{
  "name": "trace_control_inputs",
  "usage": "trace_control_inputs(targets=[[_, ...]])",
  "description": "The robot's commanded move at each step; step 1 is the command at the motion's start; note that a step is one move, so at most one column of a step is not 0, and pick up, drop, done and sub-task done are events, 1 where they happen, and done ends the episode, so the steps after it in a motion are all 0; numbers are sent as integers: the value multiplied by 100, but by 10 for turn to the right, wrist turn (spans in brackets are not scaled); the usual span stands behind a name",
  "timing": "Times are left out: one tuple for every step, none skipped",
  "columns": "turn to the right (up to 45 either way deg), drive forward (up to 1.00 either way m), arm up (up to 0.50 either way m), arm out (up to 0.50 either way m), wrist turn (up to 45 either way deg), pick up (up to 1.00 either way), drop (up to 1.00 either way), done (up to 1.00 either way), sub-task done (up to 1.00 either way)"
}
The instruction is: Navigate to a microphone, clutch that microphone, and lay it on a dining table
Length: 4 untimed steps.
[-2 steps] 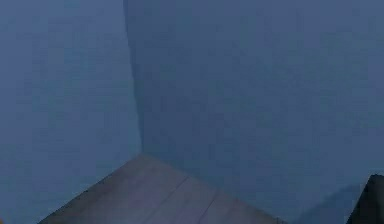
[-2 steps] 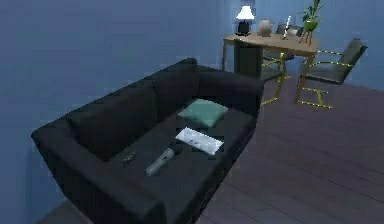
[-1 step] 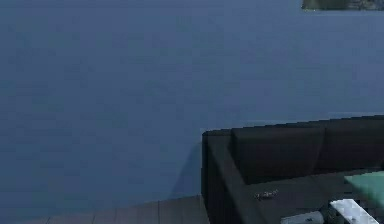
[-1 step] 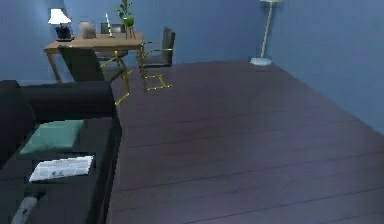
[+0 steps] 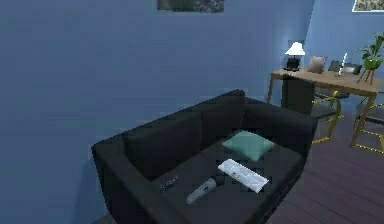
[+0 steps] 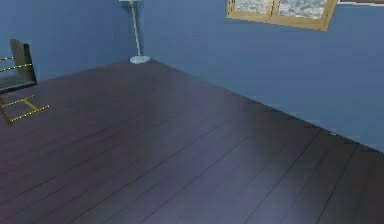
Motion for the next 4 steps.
trace_control_inputs(targets=[[0,25,0,0,0,0,0,0,0],[-450,0,0,0,0,0,0,0,0],[-330,0,0,0,0,0,0,0,0],[0,0,50,0,0,0,0,0,0]])
